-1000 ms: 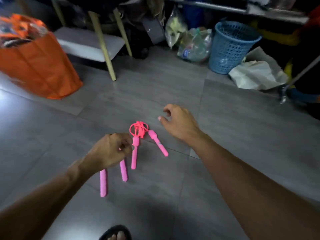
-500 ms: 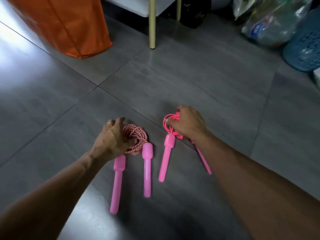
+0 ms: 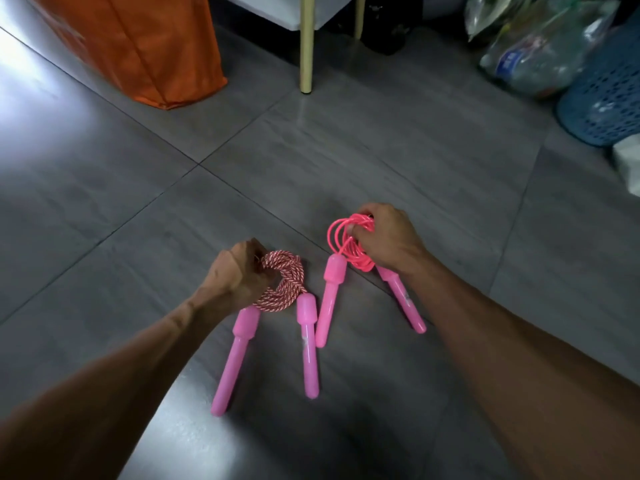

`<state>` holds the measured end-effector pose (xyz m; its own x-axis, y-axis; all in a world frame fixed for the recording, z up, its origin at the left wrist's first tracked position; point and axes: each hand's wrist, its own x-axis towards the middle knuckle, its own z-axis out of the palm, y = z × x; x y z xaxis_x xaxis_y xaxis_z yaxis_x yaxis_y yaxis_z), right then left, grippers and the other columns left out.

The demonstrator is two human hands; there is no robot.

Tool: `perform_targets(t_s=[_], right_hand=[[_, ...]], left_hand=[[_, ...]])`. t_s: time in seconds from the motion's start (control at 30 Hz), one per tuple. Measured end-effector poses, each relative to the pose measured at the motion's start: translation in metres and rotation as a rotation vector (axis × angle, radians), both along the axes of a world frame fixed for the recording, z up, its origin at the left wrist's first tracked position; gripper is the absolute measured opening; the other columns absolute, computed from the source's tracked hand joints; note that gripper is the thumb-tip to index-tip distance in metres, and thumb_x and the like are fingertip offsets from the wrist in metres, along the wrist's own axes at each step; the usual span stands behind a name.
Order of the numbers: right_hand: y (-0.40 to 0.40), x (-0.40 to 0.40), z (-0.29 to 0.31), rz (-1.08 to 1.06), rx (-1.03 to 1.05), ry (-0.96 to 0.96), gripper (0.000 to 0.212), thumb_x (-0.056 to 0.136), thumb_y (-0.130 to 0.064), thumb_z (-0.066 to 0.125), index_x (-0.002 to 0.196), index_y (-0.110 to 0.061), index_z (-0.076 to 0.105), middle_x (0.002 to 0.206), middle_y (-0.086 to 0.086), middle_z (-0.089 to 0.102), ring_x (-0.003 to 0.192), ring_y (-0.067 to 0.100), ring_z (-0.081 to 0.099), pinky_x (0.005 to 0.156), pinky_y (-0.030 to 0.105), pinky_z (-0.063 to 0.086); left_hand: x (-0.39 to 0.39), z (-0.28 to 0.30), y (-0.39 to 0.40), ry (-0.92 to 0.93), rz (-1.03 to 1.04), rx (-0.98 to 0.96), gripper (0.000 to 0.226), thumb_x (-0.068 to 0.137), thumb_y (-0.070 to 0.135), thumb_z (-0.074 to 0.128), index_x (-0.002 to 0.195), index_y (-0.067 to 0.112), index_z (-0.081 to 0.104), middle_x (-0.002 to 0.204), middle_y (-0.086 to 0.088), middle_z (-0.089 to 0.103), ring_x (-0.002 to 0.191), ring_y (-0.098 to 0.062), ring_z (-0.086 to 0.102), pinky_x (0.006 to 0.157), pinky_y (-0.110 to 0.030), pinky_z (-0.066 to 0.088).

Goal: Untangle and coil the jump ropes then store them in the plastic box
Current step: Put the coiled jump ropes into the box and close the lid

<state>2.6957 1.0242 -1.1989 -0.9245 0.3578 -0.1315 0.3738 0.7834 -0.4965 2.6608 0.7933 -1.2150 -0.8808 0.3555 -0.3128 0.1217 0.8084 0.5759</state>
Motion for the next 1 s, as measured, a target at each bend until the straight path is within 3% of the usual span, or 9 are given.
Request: perform_targets(t_s=[0.27,0.37,0.53,0.63,0.77,1.0], right_hand=[[0.001,0.062,0.086,-0.048,0.010,0.170,0.025,0.080,-0.029,0.067,0.102,-0.016,0.067,0.105,0.009,0.069,0.101,0.031,0.061,0.084,0.038,0.048],[0.004,0.097,0.122,-0.112,0.044,0.225,0.024,0.079,-0.026,0.067,0.101,-0.015,0.066,0.104,0.010,0.069,0.099,0.031,0.062,0.083,0.037,0.048],[0.010,0.172,0.190,-0.209,0.074,0.303,0.024,0.081,-0.023,0.063,0.104,-0.016,0.064,0.106,0.010,0.066,0.101,0.029,0.060,0.085,0.035,0.046],[0.016,0.230,0.235,-0.264,0.130,0.341,0.027,0.082,-0.026,0.063,0.107,-0.017,0.064,0.108,0.010,0.065,0.104,0.029,0.058,0.088,0.034,0.043],[0.023,0.320,0.295,-0.339,0.191,0.380,0.026,0.084,-0.026,0.063,0.108,-0.016,0.063,0.108,0.010,0.064,0.105,0.028,0.056,0.088,0.032,0.039],[0.039,0.472,0.366,-0.499,0.318,0.386,0.024,0.082,-0.032,0.061,0.104,-0.022,0.064,0.104,0.005,0.061,0.103,0.027,0.056,0.088,0.040,0.045]], left_hand=[[0.033,0.078,0.006,0.120,-0.195,0.180,0.020,0.077,0.021,0.071,0.093,0.014,0.061,0.079,0.002,0.063,0.073,-0.019,0.059,0.056,-0.019,0.039],[0.059,0.117,0.013,0.118,-0.289,0.195,0.017,0.079,0.020,0.069,0.093,0.017,0.061,0.081,0.004,0.064,0.073,-0.015,0.060,0.056,-0.014,0.041],[0.107,0.185,0.028,0.075,-0.408,0.300,0.024,0.065,0.034,0.058,0.086,0.021,0.059,0.076,0.005,0.066,0.066,-0.007,0.061,0.058,-0.022,0.047],[0.141,0.226,0.043,0.033,-0.497,0.350,0.016,0.068,0.026,0.063,0.082,0.024,0.057,0.073,0.009,0.064,0.062,0.001,0.058,0.059,-0.020,0.045],[0.195,0.274,0.068,-0.003,-0.589,0.394,0.019,0.067,0.020,0.067,0.084,0.020,0.059,0.080,-0.002,0.068,0.074,-0.019,0.065,0.069,-0.037,0.053],[0.309,0.322,0.120,-0.016,-0.779,0.408,0.023,0.071,0.014,0.073,0.087,0.020,0.059,0.084,-0.006,0.066,0.078,-0.025,0.063,0.077,-0.047,0.053]])
